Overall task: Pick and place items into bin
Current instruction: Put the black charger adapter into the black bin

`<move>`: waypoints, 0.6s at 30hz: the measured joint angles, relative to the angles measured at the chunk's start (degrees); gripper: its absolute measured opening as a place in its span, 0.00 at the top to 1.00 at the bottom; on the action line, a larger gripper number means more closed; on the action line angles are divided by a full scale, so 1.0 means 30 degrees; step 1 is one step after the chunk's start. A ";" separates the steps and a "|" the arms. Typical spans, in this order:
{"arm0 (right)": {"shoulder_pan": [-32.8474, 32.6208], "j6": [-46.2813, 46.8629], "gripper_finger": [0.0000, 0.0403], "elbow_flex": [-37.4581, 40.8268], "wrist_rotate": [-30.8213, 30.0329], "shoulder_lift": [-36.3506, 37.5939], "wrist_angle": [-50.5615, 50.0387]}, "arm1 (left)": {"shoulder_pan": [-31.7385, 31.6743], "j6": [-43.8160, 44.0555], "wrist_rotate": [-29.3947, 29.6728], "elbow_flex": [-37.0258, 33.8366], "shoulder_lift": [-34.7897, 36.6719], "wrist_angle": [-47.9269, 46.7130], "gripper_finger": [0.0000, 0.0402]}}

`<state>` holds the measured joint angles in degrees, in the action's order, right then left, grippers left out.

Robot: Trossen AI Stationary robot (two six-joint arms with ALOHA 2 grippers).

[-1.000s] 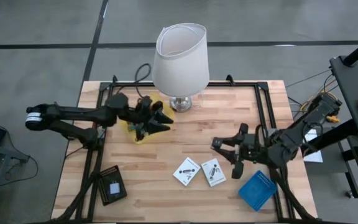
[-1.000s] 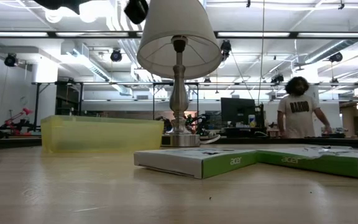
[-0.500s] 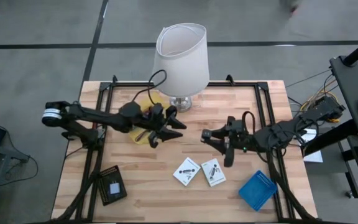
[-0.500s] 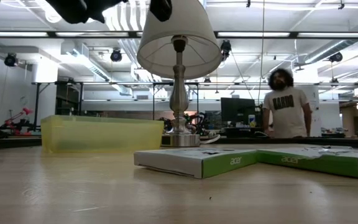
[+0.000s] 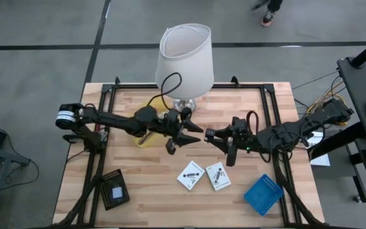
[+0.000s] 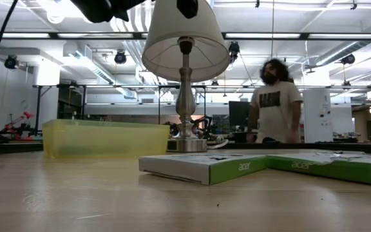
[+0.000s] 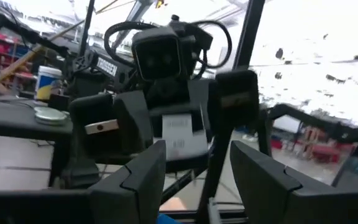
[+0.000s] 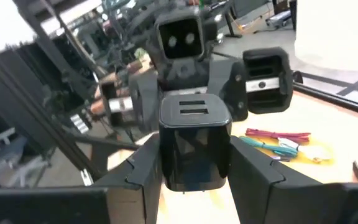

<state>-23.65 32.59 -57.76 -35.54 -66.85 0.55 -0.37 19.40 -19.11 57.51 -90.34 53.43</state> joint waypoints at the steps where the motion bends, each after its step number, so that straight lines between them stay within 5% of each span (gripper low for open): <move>1: -0.0031 -0.0126 0.68 0.0000 0.0010 0.0000 -0.0256 | 0.0000 0.0432 -0.0010 0.0075 -0.0017 0.0006 0.59; 18: -0.0024 -0.4576 0.68 0.0000 0.0005 0.0000 -0.6959 | -0.0346 1.1115 0.0793 0.0088 0.0129 -0.4641 0.59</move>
<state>-23.73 18.86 -57.76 -35.53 -66.85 -20.33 -1.41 52.75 -16.73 57.78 -89.95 39.51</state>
